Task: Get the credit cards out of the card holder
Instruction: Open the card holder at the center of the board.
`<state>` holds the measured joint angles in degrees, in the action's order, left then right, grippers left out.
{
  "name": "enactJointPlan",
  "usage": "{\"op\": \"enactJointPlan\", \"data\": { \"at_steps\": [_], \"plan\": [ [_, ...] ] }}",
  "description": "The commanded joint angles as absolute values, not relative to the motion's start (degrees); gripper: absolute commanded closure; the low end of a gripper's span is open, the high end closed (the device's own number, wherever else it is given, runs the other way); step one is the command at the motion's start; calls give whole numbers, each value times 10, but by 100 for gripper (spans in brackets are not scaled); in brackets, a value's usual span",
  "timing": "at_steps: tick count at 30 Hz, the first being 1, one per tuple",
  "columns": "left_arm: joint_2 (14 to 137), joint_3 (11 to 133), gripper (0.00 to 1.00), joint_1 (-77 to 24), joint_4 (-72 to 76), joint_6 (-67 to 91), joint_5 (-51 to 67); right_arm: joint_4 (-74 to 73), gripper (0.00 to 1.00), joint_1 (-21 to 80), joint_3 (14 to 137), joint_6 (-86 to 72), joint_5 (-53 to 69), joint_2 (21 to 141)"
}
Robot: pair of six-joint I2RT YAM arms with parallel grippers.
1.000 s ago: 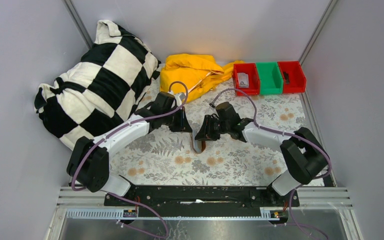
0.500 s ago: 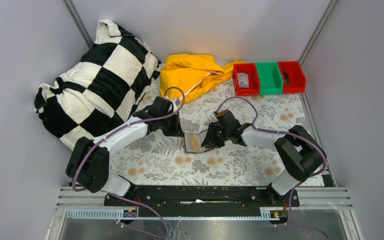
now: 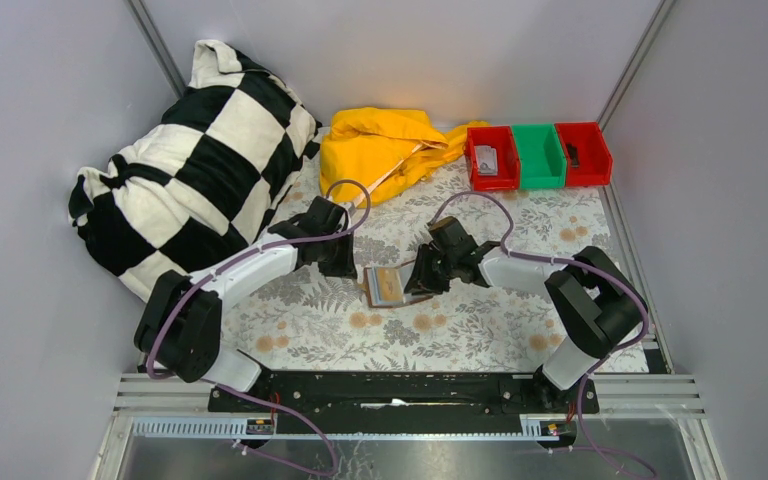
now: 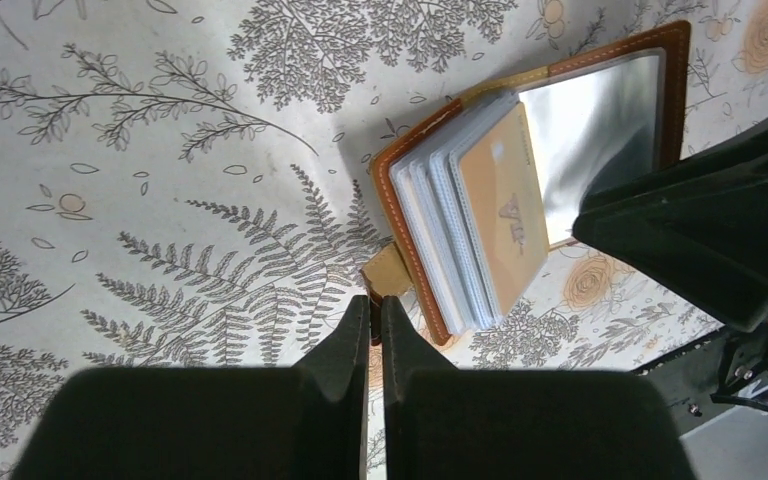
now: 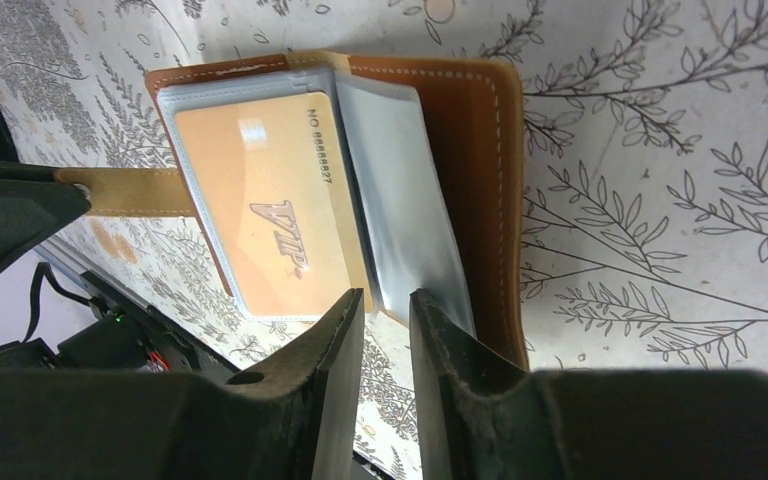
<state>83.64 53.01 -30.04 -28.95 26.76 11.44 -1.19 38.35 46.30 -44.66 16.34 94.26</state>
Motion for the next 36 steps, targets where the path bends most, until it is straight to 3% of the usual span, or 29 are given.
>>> {"op": "enactJointPlan", "data": {
  "at_steps": [1,5,9,22,26,36],
  "plan": [
    [803,559,90,-299,-292,265,87,-30,69,381,501,-428,152,937],
    [758,567,59,-300,-276,271,111,-46,69,381,531,-410,157,944],
    [737,581,51,-301,-275,277,105,-48,68,379,551,-404,156,953],
    [780,507,49,-379,-124,387,64,-17,69,324,511,-408,166,972],
    [804,523,48,-378,-159,392,23,-5,70,314,479,-408,168,973],
    [861,542,50,-379,-123,386,108,30,71,310,442,-421,187,964]
  ]
}}
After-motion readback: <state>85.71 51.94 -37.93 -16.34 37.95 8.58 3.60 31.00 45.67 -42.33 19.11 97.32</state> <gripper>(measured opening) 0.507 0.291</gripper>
